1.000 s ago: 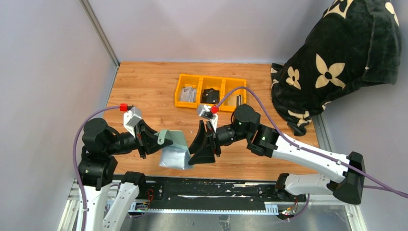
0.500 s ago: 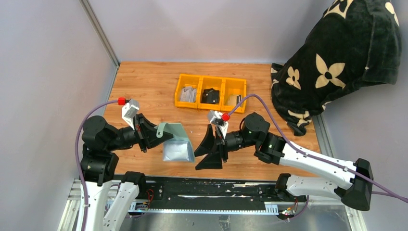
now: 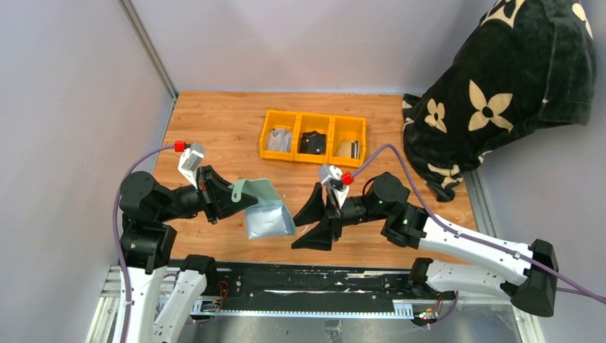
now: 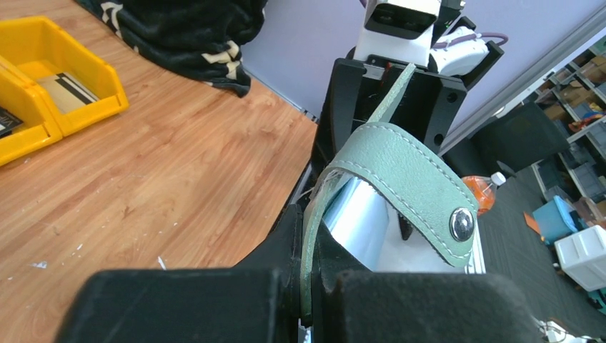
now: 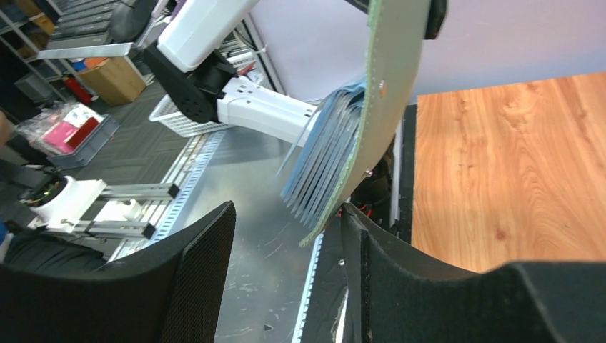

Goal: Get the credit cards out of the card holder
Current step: Open the card holder at the center of the board.

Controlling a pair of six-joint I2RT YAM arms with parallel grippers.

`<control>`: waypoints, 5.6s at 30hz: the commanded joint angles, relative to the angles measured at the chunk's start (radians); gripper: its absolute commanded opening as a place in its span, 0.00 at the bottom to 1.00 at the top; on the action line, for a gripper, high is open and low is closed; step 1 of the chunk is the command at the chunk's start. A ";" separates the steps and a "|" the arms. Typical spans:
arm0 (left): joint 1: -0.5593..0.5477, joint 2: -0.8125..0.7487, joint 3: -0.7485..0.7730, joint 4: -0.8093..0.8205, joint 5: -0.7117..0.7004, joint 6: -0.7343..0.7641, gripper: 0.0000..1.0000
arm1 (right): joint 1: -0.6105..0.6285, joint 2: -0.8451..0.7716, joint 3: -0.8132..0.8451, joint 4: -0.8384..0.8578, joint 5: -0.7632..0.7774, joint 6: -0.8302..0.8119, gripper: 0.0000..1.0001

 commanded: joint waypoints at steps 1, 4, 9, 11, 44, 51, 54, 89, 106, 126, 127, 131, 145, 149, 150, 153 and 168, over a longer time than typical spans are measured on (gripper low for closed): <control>0.000 0.005 0.014 0.060 0.018 -0.059 0.00 | 0.007 0.017 0.010 0.023 0.072 -0.038 0.60; -0.001 0.003 0.014 0.071 0.025 -0.076 0.00 | 0.016 0.034 0.034 -0.001 0.129 -0.068 0.60; -0.001 0.003 0.019 0.081 0.048 -0.096 0.00 | 0.020 0.044 0.053 -0.007 0.191 -0.106 0.54; 0.000 0.003 0.025 0.079 0.056 -0.099 0.00 | 0.022 0.039 0.057 -0.006 0.205 -0.121 0.50; -0.001 -0.036 0.059 -0.047 -0.002 -0.001 0.31 | 0.091 0.145 0.317 -0.089 0.257 -0.072 0.00; -0.001 -0.055 0.112 -0.122 -0.117 0.073 0.84 | 0.090 0.109 0.308 -0.164 0.321 -0.053 0.00; -0.001 -0.080 0.085 -0.035 -0.034 0.020 0.87 | 0.089 0.111 0.328 -0.208 0.353 -0.035 0.00; 0.000 -0.084 0.022 -0.009 -0.189 -0.030 0.00 | 0.088 0.088 0.228 -0.152 0.099 0.083 0.55; -0.001 -0.016 0.044 0.135 -0.068 -0.265 0.00 | 0.089 -0.008 0.140 -0.234 0.251 -0.053 0.39; -0.001 -0.019 0.046 0.193 -0.003 -0.361 0.00 | 0.089 0.026 0.219 -0.184 0.505 -0.119 0.30; -0.001 -0.019 0.049 0.193 0.002 -0.363 0.00 | 0.090 0.026 0.219 -0.173 0.509 -0.127 0.30; -0.001 -0.019 0.059 0.192 0.012 -0.372 0.00 | 0.091 0.033 0.237 -0.155 0.521 -0.153 0.29; -0.001 -0.020 0.057 0.167 0.029 -0.366 0.00 | 0.091 0.117 0.338 -0.093 0.439 -0.216 0.33; -0.001 -0.023 0.061 0.148 0.015 -0.331 0.00 | 0.091 0.118 0.343 -0.084 0.398 -0.164 0.23; 0.000 -0.023 0.070 0.130 0.000 -0.305 0.04 | 0.092 0.115 0.342 -0.089 0.397 -0.155 0.20; -0.001 -0.016 0.124 0.032 -0.035 -0.175 0.25 | 0.092 0.098 0.330 -0.102 0.415 -0.118 0.04; -0.001 -0.126 0.192 -0.045 -0.192 0.060 0.95 | 0.083 0.117 0.398 -0.150 0.412 0.113 0.00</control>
